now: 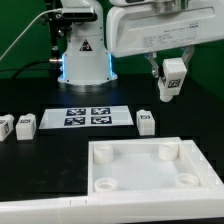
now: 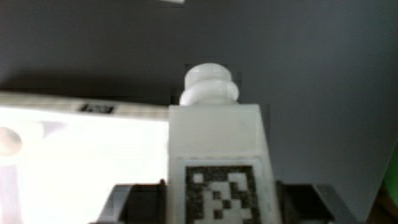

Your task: Assemble one leg

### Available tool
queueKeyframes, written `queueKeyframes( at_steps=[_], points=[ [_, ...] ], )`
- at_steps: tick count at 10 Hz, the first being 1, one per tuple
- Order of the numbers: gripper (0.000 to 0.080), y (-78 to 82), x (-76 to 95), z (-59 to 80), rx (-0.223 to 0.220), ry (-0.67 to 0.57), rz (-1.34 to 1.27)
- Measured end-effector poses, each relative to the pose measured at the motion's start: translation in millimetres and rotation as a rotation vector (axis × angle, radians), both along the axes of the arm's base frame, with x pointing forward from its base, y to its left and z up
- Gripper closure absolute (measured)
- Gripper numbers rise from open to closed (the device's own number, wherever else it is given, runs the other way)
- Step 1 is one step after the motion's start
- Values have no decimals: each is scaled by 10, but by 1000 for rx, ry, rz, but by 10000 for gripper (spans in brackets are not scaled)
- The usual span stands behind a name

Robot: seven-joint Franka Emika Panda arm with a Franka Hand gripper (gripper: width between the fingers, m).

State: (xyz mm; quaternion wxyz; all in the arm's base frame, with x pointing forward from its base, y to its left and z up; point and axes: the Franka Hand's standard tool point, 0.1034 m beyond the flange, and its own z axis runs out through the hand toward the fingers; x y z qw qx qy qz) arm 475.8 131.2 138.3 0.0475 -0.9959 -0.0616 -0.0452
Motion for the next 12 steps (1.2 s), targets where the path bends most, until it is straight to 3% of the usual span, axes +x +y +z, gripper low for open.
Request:
queueKeyframes(
  at_steps=[3,4,5,7,8,12],
  points=[
    [508,-13,20,8,38,-293,-14],
    [508,-45,-10,-33,29,-293,9],
    [508,-150,206,66,13,-308,49],
    [508,-90,619,237,27,-387,68],
    [508,-20,701,277,33,-405,75],
    [508,-28,680,250,33,-401,73]
  ],
)
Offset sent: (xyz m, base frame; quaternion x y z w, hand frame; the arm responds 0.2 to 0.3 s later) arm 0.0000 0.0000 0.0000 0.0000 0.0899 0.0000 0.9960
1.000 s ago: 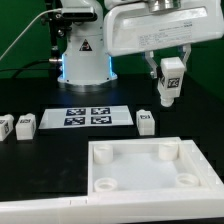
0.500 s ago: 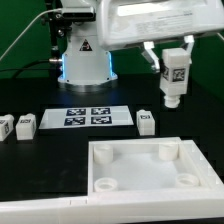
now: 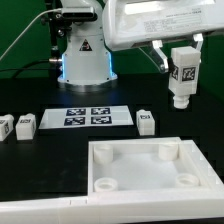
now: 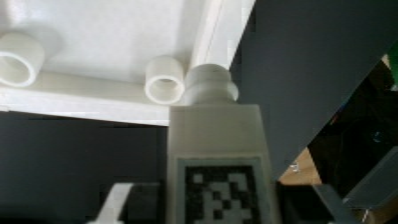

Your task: Assemble one leg

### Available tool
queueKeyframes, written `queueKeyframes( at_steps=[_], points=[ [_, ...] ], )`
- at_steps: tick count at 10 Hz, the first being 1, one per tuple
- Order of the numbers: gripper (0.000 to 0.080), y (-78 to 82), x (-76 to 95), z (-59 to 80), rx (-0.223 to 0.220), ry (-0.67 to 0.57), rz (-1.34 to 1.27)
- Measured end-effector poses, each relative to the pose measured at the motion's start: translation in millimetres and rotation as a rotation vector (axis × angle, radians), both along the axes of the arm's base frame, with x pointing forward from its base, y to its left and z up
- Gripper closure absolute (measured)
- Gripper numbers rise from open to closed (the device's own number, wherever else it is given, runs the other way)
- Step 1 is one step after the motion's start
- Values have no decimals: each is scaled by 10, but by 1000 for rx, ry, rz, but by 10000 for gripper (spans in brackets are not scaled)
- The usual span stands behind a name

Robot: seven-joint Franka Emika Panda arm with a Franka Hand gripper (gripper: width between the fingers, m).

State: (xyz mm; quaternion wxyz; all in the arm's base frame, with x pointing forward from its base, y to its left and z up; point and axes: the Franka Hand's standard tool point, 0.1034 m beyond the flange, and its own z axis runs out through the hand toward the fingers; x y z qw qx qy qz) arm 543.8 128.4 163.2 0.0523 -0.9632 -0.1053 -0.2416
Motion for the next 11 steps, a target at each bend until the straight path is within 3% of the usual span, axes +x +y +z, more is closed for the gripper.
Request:
queueKeyframes(
  at_steps=[1,5,8,11],
  points=[
    [508,-16,37,-45,0,-7,2],
    [508,-78,515,-441,13,-42,9],
    [508,-107,619,-662,20,-34,2],
    [508,-101,671,-701,24,-34,0]
  ],
)
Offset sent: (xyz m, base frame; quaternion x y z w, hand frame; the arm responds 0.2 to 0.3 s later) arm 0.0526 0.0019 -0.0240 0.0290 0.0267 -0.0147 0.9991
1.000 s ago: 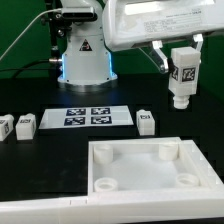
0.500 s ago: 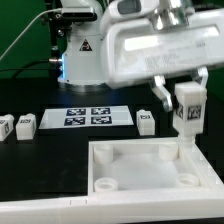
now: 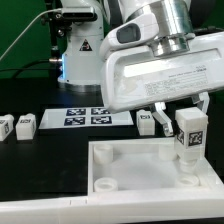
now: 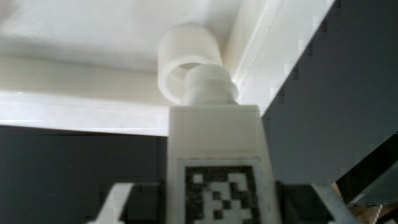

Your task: Assemble one leg

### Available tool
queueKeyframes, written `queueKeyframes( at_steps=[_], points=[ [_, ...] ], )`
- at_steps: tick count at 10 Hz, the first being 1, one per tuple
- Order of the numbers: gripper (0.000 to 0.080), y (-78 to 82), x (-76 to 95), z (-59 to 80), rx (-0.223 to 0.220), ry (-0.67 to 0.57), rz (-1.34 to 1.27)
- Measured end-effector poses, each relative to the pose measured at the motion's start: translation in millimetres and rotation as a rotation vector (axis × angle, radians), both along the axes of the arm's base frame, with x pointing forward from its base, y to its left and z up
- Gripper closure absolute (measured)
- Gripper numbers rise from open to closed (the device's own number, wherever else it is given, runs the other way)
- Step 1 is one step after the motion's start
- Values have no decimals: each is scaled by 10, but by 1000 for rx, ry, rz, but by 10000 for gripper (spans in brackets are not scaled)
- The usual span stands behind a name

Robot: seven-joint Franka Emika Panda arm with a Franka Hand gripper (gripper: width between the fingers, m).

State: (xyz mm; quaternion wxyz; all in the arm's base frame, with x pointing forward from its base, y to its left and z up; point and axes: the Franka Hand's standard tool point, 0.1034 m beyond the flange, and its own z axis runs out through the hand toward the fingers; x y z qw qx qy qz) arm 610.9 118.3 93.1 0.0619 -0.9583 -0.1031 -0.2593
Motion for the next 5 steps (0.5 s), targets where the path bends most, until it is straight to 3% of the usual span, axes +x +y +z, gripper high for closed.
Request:
queueKeyframes(
  at_steps=[5],
  points=[
    [508,-21,27,-82,1,4,-5]
  ],
)
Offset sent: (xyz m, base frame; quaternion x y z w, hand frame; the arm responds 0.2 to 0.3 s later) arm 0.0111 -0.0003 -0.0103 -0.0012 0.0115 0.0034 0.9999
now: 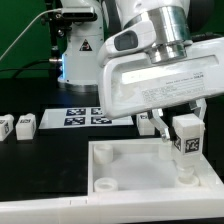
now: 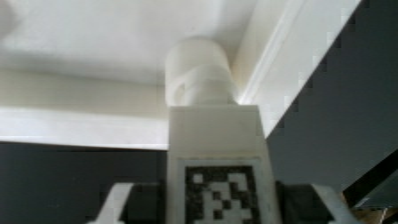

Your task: Assemble one leg

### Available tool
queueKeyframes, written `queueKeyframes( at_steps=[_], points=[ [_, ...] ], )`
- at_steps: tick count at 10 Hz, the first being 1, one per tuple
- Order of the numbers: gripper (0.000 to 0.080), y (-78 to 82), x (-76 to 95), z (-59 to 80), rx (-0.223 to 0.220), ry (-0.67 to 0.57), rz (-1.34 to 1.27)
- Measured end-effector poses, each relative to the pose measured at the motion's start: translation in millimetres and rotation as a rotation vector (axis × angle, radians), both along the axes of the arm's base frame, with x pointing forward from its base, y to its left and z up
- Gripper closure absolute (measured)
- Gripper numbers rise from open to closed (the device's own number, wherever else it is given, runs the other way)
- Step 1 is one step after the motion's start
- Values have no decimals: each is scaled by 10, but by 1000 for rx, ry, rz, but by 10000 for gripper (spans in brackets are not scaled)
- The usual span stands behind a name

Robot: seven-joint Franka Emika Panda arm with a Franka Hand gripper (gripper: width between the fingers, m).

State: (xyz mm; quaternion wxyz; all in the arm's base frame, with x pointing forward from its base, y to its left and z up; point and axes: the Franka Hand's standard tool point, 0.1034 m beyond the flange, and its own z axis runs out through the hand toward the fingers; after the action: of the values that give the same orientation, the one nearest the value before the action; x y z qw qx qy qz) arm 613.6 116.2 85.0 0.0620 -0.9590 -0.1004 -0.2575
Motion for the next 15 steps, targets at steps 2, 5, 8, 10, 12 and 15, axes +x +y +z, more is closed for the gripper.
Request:
queueKeyframes(
  at_steps=[2,5,8,10,12,15],
  points=[
    [508,7,16,-1,1,-2,0],
    [508,-7,19,-3,0,-1,-2],
    [508,-6,44,-8,2,-4,-3],
    [508,-1,51,-15,2,-4,-3],
    [508,7,30,-60,3,1,-3],
    [508,-5,-9,-126,5,-31,-14]
  ],
)
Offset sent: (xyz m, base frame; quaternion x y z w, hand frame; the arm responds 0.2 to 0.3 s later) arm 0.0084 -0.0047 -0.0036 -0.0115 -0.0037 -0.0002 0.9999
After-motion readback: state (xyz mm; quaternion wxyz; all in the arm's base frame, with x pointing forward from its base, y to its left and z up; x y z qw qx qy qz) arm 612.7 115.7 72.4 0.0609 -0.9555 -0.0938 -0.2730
